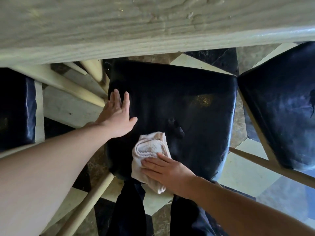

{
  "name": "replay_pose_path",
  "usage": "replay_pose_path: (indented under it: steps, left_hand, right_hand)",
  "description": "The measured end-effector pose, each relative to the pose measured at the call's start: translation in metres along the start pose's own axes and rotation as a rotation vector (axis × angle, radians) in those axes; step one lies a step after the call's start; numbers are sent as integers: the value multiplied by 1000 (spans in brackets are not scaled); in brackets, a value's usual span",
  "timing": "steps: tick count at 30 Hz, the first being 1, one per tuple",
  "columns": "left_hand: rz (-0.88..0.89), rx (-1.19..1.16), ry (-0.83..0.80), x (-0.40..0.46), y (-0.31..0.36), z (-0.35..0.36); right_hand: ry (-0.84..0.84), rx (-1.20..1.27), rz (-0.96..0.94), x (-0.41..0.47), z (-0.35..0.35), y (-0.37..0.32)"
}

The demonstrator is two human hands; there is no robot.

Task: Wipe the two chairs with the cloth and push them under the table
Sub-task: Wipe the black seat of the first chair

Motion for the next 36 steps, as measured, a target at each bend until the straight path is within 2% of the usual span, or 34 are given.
replay_pose_path:
  steps: [4,7,9,11,13,17,19,21,23,25,29,33,36]
  left_hand:
    - [5,23,-26,-1,-2,1]
    - [12,4,-55,-2,-2,1]
    - [20,-31,-62,-4,-2,-1]
    - [24,-44,-67,-4,-3,-1]
    - [19,-52,-68,-5,-2,1]
    - [0,-81,-57,-4,-1,2]
    - [-2,-94,-47,-4,-1,0]
    - [5,-126,-50,-5,-1,-2]
    - [6,-168,-51,-6,-1,-5]
    - [6,-211,-20,-6,-1,-13]
    - [-30,-233,-8,-6,-7,-28]
    - [-21,-162,-34,-10,-11,-27]
    - [-33,-122,-26,-9,-12,-24]
  right_hand:
    - [-141,-154,-51,-45,33,11]
    - [-183,-233,-61,-75,36,34]
    - [-166,-211,-31,-94,29,61]
    - [-58,-154,58,-111,12,94]
    - [77,-20,224,-121,-11,132]
    - [319,350,685,-98,-51,181]
    - [440,550,968,-69,-65,186]
    - [587,857,1209,-41,-74,177]
    - [706,1050,1267,-9,-86,159]
    - [713,986,1128,27,-99,134]
    - [430,721,591,81,-87,44]
    - [195,410,127,65,-50,-5]
    - [28,139,-87,32,-22,1]
Point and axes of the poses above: each hand's wrist, its own x-axis towards the middle knuckle, its own z-axis out of the palm, y = z × x, the point moved 9 cm from there along x, towards the middle knuckle, and after that the axes turned 11 degrees about -y, right-handed, at the moved point
